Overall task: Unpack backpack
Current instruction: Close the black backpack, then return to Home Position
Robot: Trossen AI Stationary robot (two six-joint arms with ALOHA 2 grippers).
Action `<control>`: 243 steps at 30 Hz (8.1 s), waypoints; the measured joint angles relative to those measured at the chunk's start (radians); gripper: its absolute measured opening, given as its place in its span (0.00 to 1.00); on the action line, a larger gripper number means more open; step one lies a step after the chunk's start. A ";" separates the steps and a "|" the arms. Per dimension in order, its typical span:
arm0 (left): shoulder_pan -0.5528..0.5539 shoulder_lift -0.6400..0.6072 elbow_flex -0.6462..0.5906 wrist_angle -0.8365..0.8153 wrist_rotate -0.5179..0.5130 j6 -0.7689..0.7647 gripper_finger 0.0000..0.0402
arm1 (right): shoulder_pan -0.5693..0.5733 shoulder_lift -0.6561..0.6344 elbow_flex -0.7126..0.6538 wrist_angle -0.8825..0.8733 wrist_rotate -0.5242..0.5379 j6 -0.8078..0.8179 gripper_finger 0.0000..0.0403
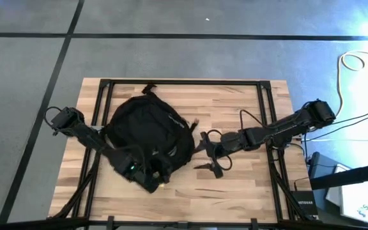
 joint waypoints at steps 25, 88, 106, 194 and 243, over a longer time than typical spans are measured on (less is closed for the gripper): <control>-0.110 0.012 -0.137 0.840 0.276 0.730 0.92 | 0.234 -0.003 0.000 -0.024 0.018 0.049 0.65; -0.127 -0.032 -0.481 1.351 0.187 0.651 0.87 | 0.251 -0.013 -0.005 -0.103 0.334 -0.028 0.63; 0.034 -0.341 -0.817 1.541 0.350 0.621 0.87 | 0.091 -0.278 -0.387 0.214 0.244 -0.116 0.37; 0.180 -1.656 -1.099 0.359 0.577 0.458 0.00 | 0.069 -0.736 -0.788 0.438 0.313 -0.116 0.31; 0.180 -1.656 -1.099 0.357 0.559 0.250 0.00 | 0.069 -0.736 -0.785 0.342 0.724 -0.147 0.02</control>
